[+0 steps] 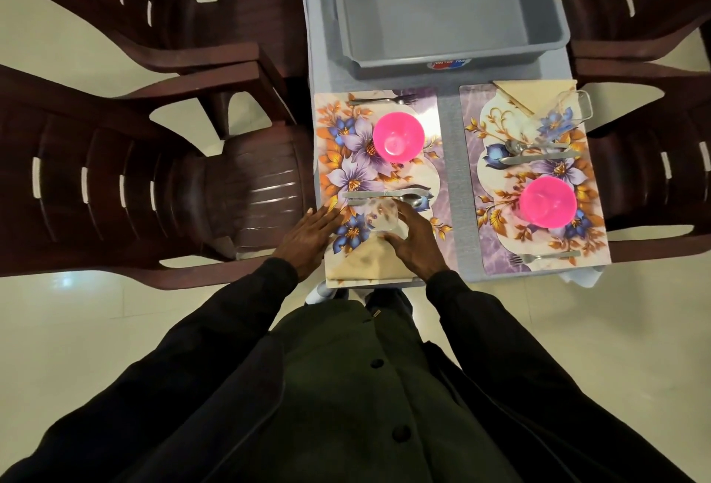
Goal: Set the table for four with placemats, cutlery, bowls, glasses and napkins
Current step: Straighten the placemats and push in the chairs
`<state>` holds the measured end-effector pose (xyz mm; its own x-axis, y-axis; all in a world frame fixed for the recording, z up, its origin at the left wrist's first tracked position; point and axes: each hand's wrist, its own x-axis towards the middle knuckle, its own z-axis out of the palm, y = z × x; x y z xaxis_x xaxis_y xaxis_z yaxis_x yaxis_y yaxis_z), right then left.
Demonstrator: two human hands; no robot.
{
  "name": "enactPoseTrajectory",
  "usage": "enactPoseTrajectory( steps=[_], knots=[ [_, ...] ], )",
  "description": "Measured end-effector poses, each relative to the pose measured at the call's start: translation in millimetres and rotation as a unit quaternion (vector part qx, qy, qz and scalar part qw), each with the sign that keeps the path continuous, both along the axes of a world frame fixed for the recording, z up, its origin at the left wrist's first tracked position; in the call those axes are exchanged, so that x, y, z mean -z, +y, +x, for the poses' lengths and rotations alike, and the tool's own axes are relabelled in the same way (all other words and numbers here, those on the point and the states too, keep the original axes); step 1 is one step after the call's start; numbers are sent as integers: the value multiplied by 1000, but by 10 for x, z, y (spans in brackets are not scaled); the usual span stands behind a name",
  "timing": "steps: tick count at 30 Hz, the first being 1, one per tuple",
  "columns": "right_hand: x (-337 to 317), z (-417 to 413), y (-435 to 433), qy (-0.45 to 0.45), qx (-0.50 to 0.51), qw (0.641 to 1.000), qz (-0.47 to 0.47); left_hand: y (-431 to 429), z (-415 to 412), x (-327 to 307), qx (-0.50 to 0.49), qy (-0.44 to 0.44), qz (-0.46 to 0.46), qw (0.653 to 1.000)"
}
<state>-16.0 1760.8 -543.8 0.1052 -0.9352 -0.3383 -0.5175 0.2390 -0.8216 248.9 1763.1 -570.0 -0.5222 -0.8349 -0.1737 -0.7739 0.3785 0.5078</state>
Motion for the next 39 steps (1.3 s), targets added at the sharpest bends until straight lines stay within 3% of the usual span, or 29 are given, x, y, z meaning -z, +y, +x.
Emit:
enactPoseTrajectory(
  steps=[10, 14, 18, 21, 23, 39],
  knots=[
    [25, -21, 34, -10, 28, 999, -19, 263, -7, -4, 16, 44, -28, 999],
    [30, -145, 359, 20, 69, 994, -86, 512, -65, 28, 38, 61, -51, 996],
    [154, -226, 790, 123, -54, 983, -126, 711, -155, 110, 57, 54, -17, 997],
    [389, -256, 928, 179, -203, 943, -194, 818, -255, 136, 63, 21, 23, 998],
    [468, -267, 964, 193, -245, 930, -197, 887, -328, 138, 61, 8, 28, 998],
    [409, -463, 903, 193, -271, 913, -237, 1021, -603, -2, -21, -31, 8, 999]
  ],
)
